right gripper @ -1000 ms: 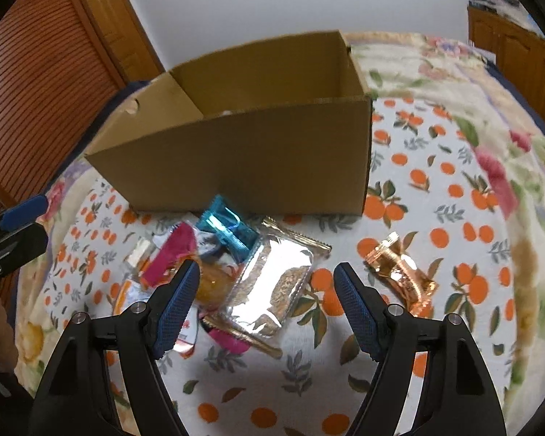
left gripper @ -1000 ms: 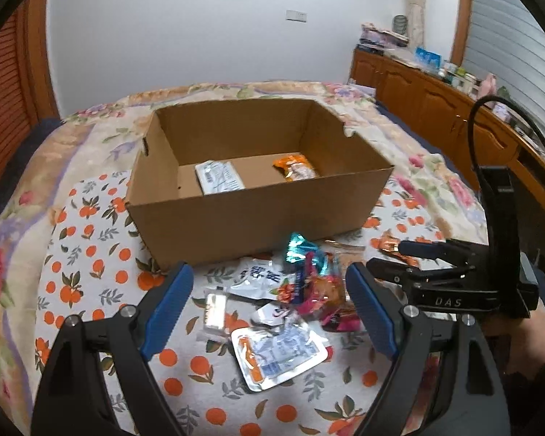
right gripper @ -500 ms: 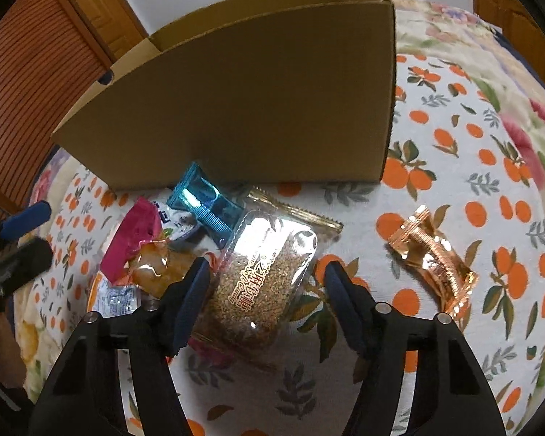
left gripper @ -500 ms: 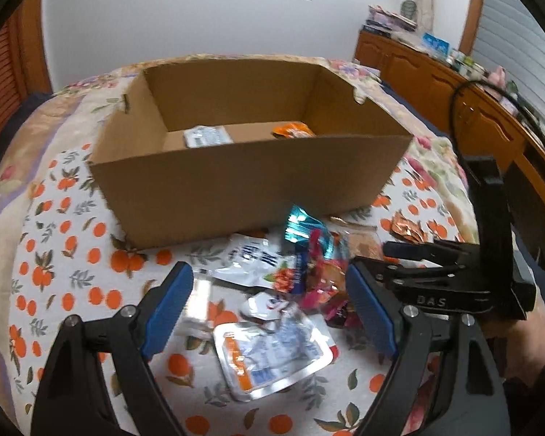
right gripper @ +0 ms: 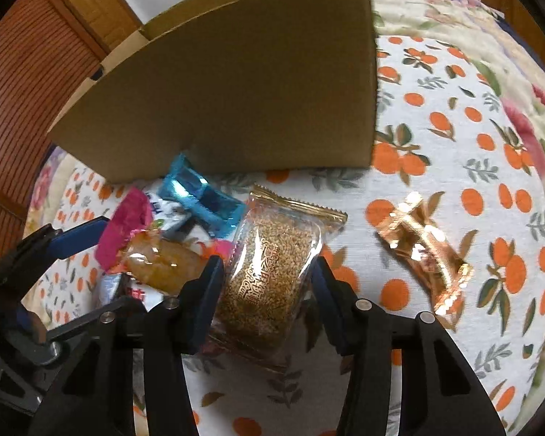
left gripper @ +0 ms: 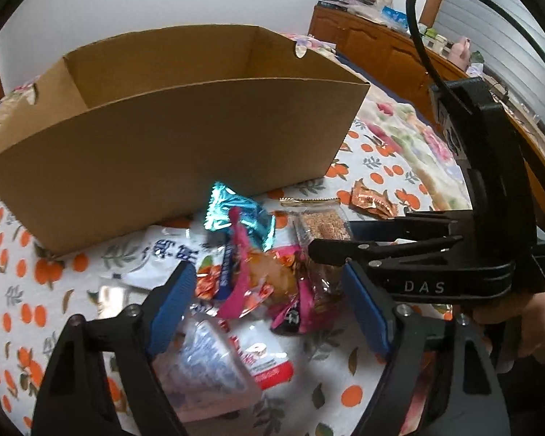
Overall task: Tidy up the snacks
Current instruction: 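Grasp the pink-wrapped snack with the left tool while the right tool grasps the clear sesame bar packet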
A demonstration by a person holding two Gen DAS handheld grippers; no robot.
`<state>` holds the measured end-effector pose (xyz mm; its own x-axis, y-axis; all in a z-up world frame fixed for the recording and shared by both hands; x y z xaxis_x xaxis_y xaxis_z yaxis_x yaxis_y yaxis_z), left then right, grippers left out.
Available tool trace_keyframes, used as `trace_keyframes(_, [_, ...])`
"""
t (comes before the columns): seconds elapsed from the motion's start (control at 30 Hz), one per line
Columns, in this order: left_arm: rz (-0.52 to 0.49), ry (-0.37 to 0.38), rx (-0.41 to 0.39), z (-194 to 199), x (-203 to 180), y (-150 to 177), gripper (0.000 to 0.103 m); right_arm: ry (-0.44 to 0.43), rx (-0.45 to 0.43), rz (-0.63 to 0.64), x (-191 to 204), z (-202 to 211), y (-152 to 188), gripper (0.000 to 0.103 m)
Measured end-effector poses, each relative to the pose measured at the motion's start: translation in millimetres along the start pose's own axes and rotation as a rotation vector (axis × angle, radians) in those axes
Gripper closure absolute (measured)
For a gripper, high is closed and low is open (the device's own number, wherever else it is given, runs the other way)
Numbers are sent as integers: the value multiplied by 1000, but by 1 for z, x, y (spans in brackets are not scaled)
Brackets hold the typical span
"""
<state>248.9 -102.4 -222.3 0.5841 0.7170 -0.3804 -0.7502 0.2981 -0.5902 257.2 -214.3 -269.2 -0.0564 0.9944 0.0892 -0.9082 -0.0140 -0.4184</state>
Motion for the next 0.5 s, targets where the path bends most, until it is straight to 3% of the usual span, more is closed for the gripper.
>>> trace_keyframes(0.23, [4,9,41,-18,5,6,50,-16,24,-13,-5,-1,1,53])
trace_keyframes(0.43, [0,15,53,-24,3,9,51,-25,29,-17,-8,0,0,53])
trace_keyframes(0.5, [-4,7,49,-25,4,9,58,-28,29,-18,-9,0,0,53])
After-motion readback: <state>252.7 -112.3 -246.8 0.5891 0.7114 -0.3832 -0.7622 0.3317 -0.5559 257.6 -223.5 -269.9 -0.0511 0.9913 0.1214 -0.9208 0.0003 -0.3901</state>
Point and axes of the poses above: each gripper's, at about its wrist camera, not at the fingertips, and z roughly against the way its jaws point, x to its left, y to its underside, the point moved 9 cm from there along -z, roughly the way its jaws point, and after that the axes turned 14 degrees about y, right-handed, at the moved point
